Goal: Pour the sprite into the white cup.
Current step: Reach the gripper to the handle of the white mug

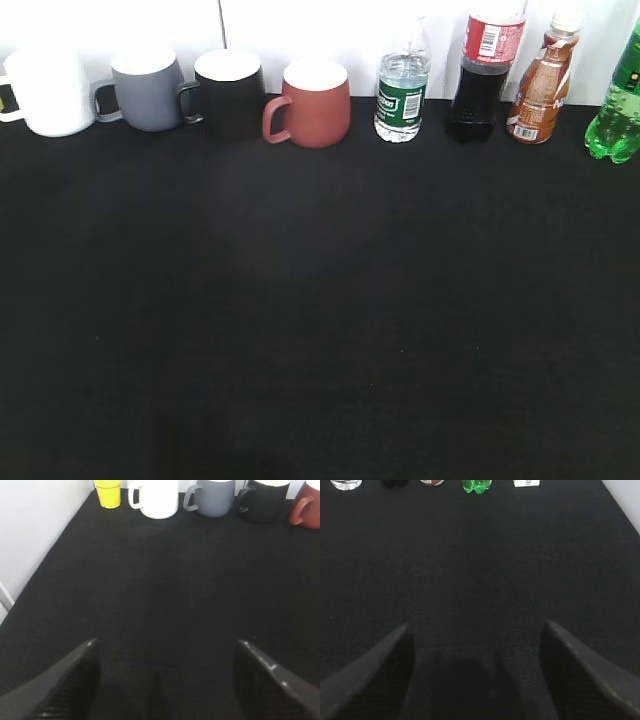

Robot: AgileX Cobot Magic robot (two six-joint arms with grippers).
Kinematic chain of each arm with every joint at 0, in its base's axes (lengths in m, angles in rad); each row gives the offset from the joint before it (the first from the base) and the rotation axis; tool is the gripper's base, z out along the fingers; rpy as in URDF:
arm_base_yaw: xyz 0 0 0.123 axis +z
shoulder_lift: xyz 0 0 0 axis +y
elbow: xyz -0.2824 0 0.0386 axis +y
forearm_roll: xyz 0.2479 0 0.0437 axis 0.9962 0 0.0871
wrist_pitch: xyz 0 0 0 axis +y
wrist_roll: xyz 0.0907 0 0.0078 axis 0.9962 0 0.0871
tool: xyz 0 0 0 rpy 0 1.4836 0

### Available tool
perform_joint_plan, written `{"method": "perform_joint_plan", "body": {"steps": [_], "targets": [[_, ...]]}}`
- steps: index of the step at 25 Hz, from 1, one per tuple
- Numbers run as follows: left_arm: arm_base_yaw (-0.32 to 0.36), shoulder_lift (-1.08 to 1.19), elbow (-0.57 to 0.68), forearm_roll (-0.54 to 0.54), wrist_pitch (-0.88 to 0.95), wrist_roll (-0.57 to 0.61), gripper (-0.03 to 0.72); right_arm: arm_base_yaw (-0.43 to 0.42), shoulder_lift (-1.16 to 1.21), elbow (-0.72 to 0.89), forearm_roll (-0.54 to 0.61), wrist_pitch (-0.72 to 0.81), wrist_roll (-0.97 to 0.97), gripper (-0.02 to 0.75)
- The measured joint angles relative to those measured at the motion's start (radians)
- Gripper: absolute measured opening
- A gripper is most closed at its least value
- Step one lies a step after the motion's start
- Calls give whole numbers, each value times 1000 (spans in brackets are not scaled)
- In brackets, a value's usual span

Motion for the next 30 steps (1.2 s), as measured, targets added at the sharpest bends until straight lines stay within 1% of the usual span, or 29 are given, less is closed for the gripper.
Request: {"method": "perform_joint_plan", "body": {"steps": [5, 8, 9, 11, 13, 14, 16, 19, 20, 22, 23, 26, 30], "targets": [[0, 0, 0, 0, 0, 0, 609, 0, 0, 0, 0, 0, 0, 584], [0, 0, -3, 0, -7, 0, 559, 0, 0, 0, 0, 0, 0, 584], [0, 0, -16, 0, -51, 0, 554, 0, 0, 0, 0, 0, 0, 584], [0, 1, -16, 14, -317, 0, 552, 0, 0, 0, 0, 0, 0, 584], [0, 75, 43, 77, -593, 0, 550, 0, 0, 0, 0, 0, 0, 584], [0, 142, 91, 86, -714, 0, 550, 0, 0, 0, 0, 0, 0, 584], [0, 340, 173, 92, -969, 0, 548, 0, 0, 0, 0, 0, 0, 584], [0, 728, 201, 97, -1307, 0, 505, 0, 0, 0, 0, 0, 0, 584], [1, 892, 201, 67, -1438, 0, 500, 0, 0, 0, 0, 0, 0, 584], [1, 1117, 201, -64, -1671, 0, 492, 0, 0, 0, 0, 0, 0, 584], [13, 1216, 199, -77, -1765, 0, 492, 0, 0, 0, 0, 0, 0, 584], [67, 1456, 157, -76, -1878, 0, 492, 0, 0, 0, 0, 0, 0, 584], [154, 1617, 84, -7, -1962, 0, 491, 0, 0, 0, 0, 0, 0, 584]]}}
